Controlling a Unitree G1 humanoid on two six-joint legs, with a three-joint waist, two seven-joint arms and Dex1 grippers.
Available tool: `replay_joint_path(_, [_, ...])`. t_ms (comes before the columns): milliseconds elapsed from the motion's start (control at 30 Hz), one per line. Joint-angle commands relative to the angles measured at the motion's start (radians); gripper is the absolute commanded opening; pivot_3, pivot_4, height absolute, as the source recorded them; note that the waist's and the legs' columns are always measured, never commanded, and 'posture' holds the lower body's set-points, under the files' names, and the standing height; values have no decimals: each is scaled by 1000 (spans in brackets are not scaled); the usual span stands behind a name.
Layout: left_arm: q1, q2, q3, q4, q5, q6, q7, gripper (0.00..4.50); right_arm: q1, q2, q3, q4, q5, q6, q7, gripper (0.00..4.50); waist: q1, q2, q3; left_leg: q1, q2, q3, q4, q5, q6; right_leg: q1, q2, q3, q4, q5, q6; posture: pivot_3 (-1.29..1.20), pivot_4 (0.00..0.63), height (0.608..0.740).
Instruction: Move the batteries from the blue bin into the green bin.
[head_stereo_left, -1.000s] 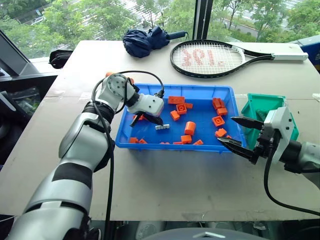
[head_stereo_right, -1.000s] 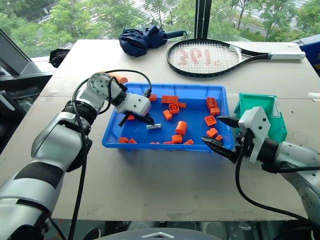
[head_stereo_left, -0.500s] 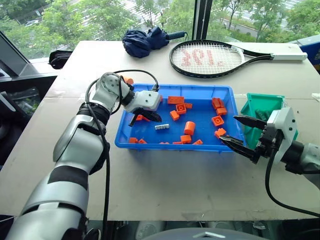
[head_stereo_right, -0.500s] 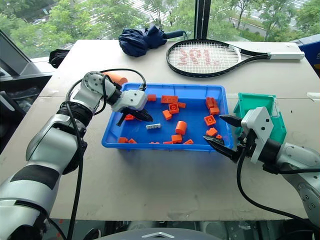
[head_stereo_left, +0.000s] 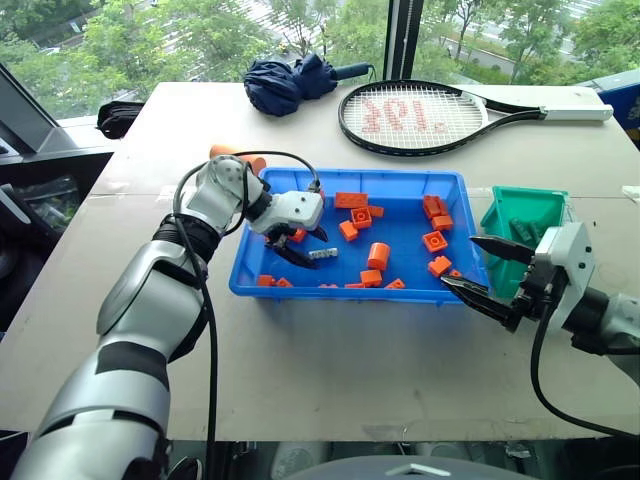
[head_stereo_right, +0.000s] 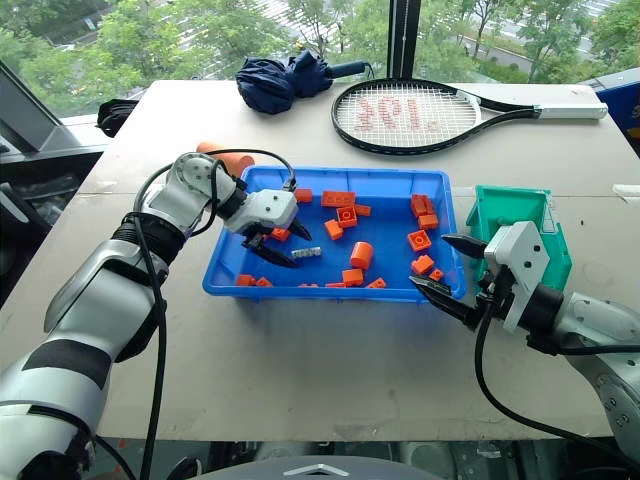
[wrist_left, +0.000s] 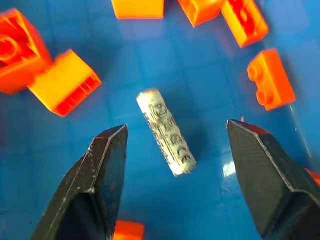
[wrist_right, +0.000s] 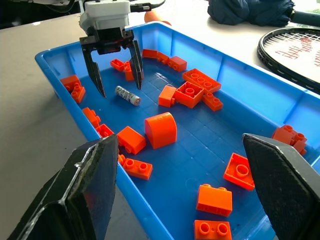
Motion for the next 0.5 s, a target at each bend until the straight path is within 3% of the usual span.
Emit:
replay_joint_path(33, [14, -15, 7, -21, 42, 6, -4, 3300, 8, -11, -19, -17, -1, -25, 9, 3963, 1, 0, 0, 0, 0, 0, 0, 0, 0, 0, 0, 0, 0, 0, 0, 0, 150, 740])
replay_joint_path(67, [19, -19, 10, -20, 57, 2, -3, 3300, 12, -14, -20, -17, -3, -26, 11, 3963, 3, 0, 0, 0, 0, 0, 0, 0, 0, 0, 0, 0, 0, 0, 0, 0, 150, 740])
replay_joint_path(167, [26, -40, 30, -17, 64, 19, -2, 2586, 24, -18, -28, -19, -2, -27, 15, 3963, 3, 0, -1, 0, 0, 0, 1, 0, 0, 0, 0, 0, 0, 0, 0, 0, 150, 740])
replay_joint_path(367, [13, -63, 65, -12, 79, 37, -3, 184, 52, -27, -63, -26, 16, -25, 20, 3963, 2, 0, -1, 1, 0, 1, 1, 0, 0, 0, 0, 1, 2, 0, 0, 0, 150, 740])
replay_joint_path(500, [-44, -101, 110, -2, 53, 54, -3, 26, 66, -32, -103, -34, 40, -18, 19, 3963, 3, 0, -1, 1, 0, 1, 1, 0, 0, 0, 0, 1, 2, 0, 0, 0, 150, 740])
